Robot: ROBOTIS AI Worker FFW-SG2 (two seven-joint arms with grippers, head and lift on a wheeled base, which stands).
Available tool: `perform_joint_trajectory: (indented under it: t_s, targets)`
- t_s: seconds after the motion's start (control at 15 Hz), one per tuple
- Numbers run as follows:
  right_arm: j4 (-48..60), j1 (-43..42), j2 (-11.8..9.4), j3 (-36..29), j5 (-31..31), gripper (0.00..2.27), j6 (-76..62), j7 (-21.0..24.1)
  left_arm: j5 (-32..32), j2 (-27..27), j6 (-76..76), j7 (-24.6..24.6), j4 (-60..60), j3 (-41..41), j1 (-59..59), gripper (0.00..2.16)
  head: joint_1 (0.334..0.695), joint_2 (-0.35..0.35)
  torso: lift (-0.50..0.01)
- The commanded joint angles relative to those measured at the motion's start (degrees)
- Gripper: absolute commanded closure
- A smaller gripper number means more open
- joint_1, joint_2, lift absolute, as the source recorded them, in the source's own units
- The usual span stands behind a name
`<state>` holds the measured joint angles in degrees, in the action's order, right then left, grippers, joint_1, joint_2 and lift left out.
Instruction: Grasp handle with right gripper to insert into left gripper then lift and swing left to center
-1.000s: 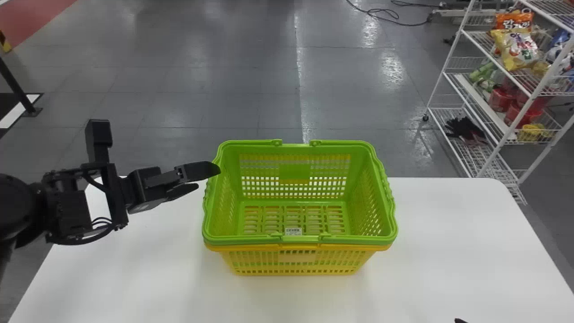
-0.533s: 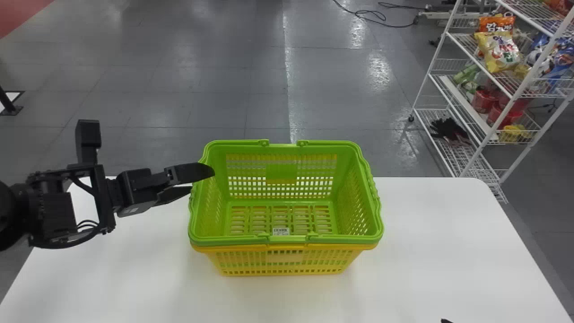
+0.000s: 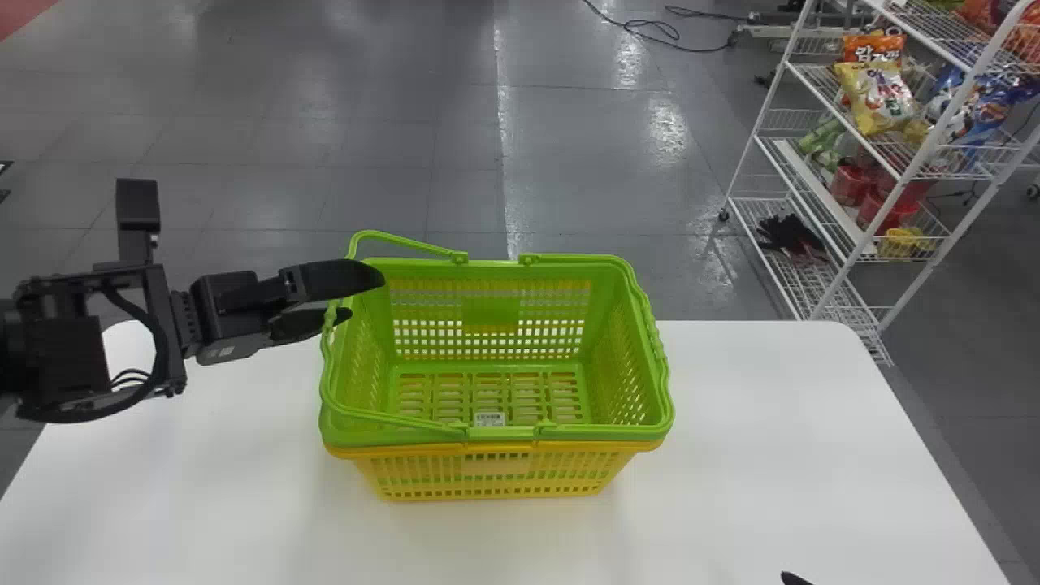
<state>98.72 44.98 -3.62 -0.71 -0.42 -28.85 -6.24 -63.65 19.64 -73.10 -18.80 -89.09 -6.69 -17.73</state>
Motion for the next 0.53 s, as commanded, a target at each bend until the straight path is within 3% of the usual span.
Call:
perform_joint_trajectory:
  t_s: [0.0, 0.47]
  targets:
    - [1.12, -0.25, 0.11, -0.69, -0.02, 0.04, 0.16, 0.00, -2.71, -0.39, -2.10, 0.35, 0.06, 0.98, -1.70, 0.04, 0.695, -0.096, -0.093]
    - [7.45, -4.64, 0.11, -3.94, 0.06, 0.04, 8.25, 0.00, -7.55, -0.30, -6.50, 1.31, 4.37, 5.37, -8.03, 0.05, 0.695, -0.184, -0.093]
